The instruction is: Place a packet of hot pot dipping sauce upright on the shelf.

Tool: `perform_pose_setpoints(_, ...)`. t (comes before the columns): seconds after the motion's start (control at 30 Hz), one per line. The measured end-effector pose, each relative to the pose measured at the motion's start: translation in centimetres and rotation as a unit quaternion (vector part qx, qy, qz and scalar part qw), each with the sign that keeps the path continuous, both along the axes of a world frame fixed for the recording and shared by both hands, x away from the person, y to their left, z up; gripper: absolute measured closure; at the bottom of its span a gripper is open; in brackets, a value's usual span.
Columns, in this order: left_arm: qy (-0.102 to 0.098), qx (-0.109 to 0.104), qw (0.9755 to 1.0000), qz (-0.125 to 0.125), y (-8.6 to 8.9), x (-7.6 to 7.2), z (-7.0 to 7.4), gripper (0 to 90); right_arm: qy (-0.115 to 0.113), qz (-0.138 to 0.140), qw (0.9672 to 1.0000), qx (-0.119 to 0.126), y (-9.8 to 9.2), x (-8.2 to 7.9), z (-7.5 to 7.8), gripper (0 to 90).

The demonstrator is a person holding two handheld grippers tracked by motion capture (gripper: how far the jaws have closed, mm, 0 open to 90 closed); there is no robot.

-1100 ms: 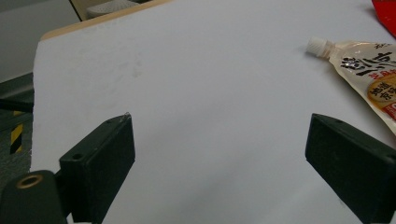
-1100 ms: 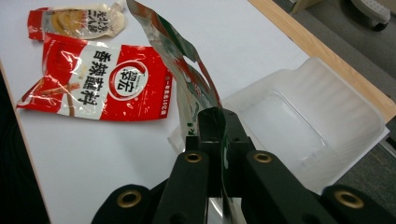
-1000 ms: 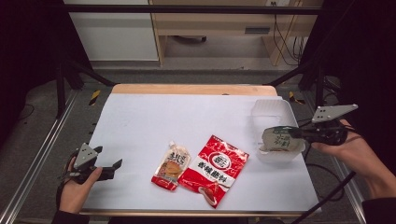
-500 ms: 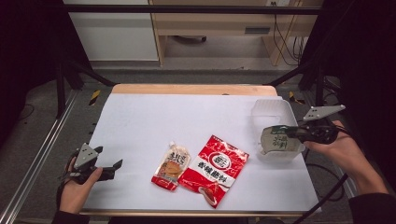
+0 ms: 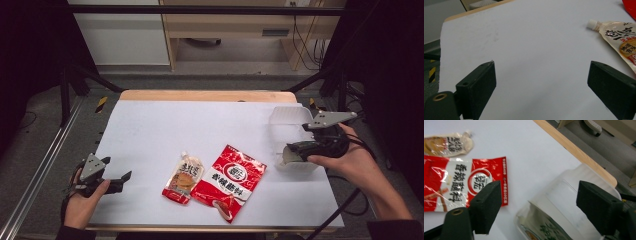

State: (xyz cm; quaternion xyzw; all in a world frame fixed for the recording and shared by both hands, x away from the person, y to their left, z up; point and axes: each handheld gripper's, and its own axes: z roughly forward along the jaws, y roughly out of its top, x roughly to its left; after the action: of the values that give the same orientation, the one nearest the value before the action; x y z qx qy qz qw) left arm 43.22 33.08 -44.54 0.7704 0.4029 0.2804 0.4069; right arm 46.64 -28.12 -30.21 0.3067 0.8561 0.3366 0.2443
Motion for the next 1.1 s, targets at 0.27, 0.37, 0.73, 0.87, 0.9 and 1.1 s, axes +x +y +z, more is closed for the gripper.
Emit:
perform_pose_setpoints(0.27,-0.002,0.0,1.0,-0.001,-0.1,0.0,0.1,8.1,-0.027,0.014,0.9995,0.006,5.4,-0.6,2.2,15.4)
perform_pose_setpoints(0.37,-0.003,0.0,1.0,-0.002,-0.1,-0.1,0.1,8.1,-0.031,0.022,0.9992,0.005,6.6,-0.7,2.5,14.7)
perform_pose_setpoints(0.73,-0.005,0.0,1.0,-0.002,-0.1,-0.1,0.1,8.1,-0.03,0.049,0.9983,0.005,11.8,-0.9,1.7,12.8)
perform_pose_setpoints(0.87,-0.005,0.0,1.0,-0.003,-0.1,-0.1,0.1,8.1,-0.027,0.054,0.9981,0.009,13.0,-1.0,1.2,14.0)
perform_pose_setpoints(0.9,-0.004,0.0,1.0,-0.004,-0.1,-0.1,0.2,8.1,-0.027,0.054,0.9981,0.009,13.0,-1.0,1.2,14.0)
perform_pose_setpoints(1.1,-0.006,0.001,1.0,-0.006,-0.2,-0.1,0.2,8.1,-0.021,0.059,0.9979,0.019,15.0,-1.3,-0.1,18.7)
